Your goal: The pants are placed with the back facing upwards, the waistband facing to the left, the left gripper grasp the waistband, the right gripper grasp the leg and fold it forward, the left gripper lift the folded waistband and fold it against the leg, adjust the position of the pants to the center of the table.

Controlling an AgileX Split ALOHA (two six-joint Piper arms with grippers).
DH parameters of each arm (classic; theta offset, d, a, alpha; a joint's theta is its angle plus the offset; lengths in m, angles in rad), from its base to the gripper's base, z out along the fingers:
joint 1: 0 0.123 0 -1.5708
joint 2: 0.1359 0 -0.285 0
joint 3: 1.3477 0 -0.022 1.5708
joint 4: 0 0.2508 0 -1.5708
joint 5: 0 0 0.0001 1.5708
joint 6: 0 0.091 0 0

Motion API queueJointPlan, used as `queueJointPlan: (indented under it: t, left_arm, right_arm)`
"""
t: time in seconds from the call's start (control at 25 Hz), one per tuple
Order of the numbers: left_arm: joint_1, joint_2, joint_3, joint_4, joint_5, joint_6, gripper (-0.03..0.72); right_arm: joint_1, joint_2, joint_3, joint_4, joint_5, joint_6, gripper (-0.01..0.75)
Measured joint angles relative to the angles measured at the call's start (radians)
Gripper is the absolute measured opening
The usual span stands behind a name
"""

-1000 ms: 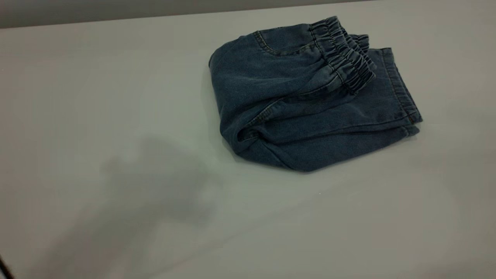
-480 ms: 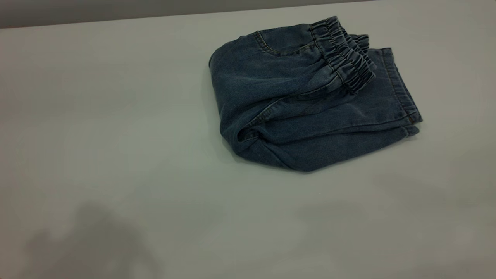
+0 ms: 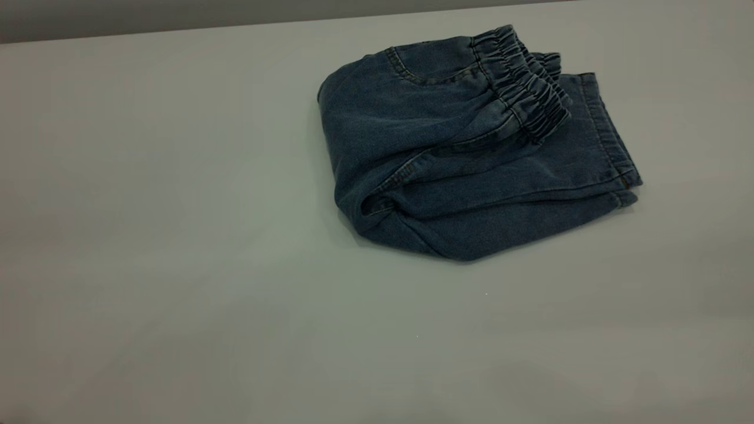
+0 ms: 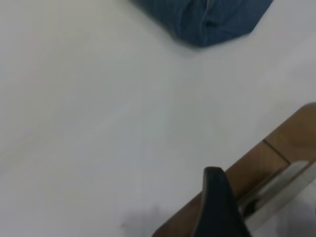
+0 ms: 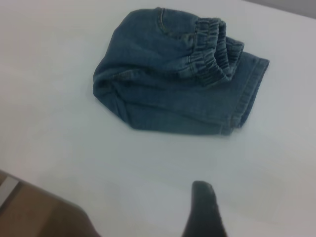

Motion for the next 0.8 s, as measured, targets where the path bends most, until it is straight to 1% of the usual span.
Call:
queueJointPlan:
  t: [0.2,0.52,0.68,0.8]
  left_arm:
    - [0.000,-0.051,0.045,0.000,-0.004,0.002,0.414]
    - [0.000,-0.111,0.192,0.000,-0.004,0.006,0.414]
    - [0.000,-0.145,0.251,0.000,-0.005,0.026,0.414]
    - [0.000,-0.173,0.283,-0.031,-0.035,0.044,0.414]
  right_arm:
    - [0.000,0.000,0.026,0.002,-0.001,0.004,0.431]
    - [0.000,0.000,0.046,-0.002,-0.015,0.020,0.431]
    - [0.000,0.000,0.057,-0.005,-0.053,0.050,0.431]
    - [0.000,0.000,0.057,-0.005,-0.047,0.050,0.431]
